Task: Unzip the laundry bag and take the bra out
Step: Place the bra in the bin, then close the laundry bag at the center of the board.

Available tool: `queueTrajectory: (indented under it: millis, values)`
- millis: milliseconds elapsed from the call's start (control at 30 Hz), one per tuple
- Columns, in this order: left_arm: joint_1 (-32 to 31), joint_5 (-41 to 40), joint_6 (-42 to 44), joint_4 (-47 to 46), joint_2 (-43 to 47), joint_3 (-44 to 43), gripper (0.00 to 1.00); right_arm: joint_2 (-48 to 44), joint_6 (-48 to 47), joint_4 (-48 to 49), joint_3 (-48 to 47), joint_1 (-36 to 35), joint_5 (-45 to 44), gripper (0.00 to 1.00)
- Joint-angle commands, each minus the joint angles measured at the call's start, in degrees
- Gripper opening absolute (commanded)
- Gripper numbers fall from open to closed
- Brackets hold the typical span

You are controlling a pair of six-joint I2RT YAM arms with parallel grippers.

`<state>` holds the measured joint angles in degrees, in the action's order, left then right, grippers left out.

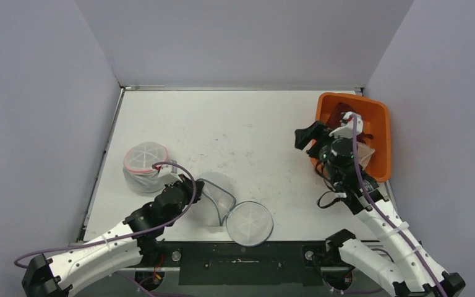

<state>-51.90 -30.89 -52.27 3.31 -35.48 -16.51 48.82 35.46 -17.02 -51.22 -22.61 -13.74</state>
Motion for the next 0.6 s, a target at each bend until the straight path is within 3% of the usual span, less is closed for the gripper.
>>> queueTrajectory:
  millis: [0, 133, 333, 567]
  values:
    - [0.5, -2.1, 0.6, 3.3, 3.0, -2.2, 0.00, -1.0, 3.7, -2.6, 8.8, -11.7, 3.1, 0.76]
    - [0.6, -1.9, 0.3, 4.3, 3.9, -1.1, 0.00, 1.9, 9.9, 1.8, 19.7, -21.2, 3.1, 0.76]
    - [0.6, -1.0, -1.7, 7.1, 3.1, -0.6, 0.00, 2.5, 24.1, 3.5, 28.2, -33.1, -3.0, 0.76]
    - [0.6, -0.8, -2.7, 7.5, 4.0, 0.4, 0.00, 4.2, 31.0, 2.1, 30.4, -37.9, -3.5, 0.75]
